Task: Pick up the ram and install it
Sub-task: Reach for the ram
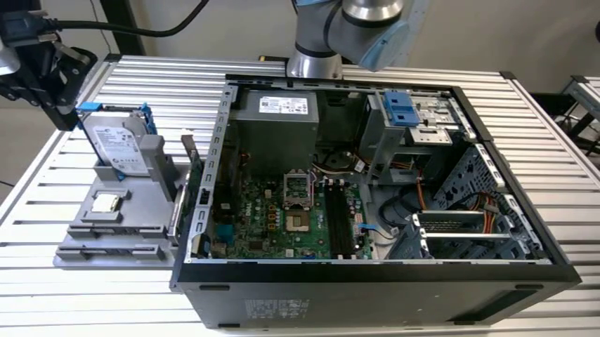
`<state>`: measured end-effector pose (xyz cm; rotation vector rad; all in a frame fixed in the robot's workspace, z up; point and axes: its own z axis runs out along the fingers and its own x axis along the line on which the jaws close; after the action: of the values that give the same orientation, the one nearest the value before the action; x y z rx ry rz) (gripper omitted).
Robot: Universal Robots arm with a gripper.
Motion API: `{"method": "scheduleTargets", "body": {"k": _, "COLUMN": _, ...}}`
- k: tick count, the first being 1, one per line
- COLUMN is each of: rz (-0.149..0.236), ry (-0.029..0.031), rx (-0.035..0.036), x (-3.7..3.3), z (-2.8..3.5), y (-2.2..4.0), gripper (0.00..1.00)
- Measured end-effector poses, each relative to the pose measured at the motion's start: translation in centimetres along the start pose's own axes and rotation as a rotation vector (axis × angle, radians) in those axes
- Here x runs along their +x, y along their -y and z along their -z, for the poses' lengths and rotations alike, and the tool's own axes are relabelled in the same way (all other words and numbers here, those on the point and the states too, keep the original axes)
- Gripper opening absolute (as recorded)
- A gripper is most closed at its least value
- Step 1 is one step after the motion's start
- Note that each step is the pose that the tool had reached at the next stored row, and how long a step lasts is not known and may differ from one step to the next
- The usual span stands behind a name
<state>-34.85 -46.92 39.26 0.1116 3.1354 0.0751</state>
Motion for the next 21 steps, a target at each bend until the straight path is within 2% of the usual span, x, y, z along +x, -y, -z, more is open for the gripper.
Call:
{"method": "scheduleTargets", "body": {"k": 19, "rz": 0.0, "ry": -0.0084, "rx": 0.0006, "x": -0.29, "z": 0.17, "y": 3.48, "gripper": 0.0}}
{"method": "scheduleTargets", "body": {"k": 21, "rz": -0.001, "ry": -0.0084, "rx": 0.0005, "x": -0.37, "z": 0.17, "y": 3.52, "gripper": 0.0}}
